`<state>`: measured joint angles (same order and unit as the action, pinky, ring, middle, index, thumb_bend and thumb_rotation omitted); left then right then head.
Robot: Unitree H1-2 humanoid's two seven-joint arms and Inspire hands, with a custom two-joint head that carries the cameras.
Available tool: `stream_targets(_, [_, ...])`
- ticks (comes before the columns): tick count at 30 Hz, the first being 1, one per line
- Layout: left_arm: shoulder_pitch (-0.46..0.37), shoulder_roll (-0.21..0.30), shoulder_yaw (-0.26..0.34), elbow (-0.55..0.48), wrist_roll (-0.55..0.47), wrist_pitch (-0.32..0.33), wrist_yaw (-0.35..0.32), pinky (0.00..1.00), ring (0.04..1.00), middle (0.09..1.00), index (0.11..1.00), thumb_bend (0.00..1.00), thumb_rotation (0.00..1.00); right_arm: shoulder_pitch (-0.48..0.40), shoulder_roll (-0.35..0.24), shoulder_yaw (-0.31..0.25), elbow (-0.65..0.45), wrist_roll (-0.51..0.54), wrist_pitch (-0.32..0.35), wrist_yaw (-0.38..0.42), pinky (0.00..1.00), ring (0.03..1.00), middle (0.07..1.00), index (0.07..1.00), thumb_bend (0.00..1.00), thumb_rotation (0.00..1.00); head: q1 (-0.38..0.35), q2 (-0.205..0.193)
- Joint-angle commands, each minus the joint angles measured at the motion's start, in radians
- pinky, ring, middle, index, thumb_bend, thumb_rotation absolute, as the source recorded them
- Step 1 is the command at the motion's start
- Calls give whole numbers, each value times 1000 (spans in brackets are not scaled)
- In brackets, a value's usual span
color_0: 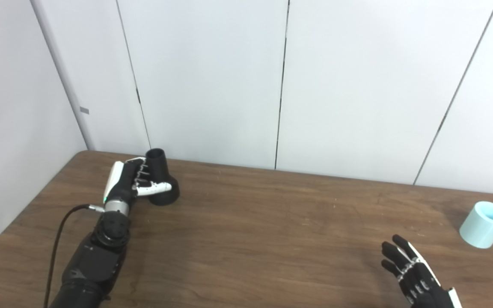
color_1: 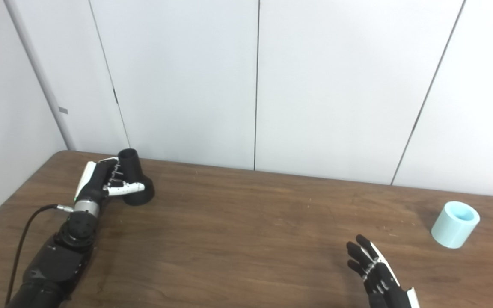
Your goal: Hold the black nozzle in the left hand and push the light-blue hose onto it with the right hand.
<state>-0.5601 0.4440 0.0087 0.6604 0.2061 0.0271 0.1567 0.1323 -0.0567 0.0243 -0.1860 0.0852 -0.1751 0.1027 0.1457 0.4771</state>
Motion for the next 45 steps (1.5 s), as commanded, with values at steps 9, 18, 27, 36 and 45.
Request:
stream_targets(9, [86, -52, -53, -43, -2, -2, -62, 479, 543, 543, 489, 514, 61, 55, 7, 15, 10, -1, 22, 3, 849, 880, 840, 886, 721, 869, -10, 17])
stream_targets(18, [206, -158, -145, -159, -5, -7, -106, 410, 467, 480, 506, 518, 28, 52, 19, 22, -18, -10, 53, -4, 843, 873, 836, 887, 723, 865, -38, 45])
stream_targets(27, [280, -230, -285, -263, 2, 14, -182, 393, 473, 487, 490, 522, 0, 47, 54, 50, -58, -44, 99, -27, 835, 865, 826, 883, 705, 864, -109, 77])
stream_targets(36, [326, -249, -432, -293, 23, -24, -247, 438, 503, 503, 480, 521, 0, 37, 93, 99, -112, -94, 163, -80, 815, 852, 814, 884, 694, 881, -192, 125])
stream_targets(45, [323, -275, -489, -239, 17, -43, -262, 421, 483, 476, 496, 522, 0, 15, 81, 53, -284, -80, 319, -124, 812, 837, 806, 878, 713, 862, -226, 144])
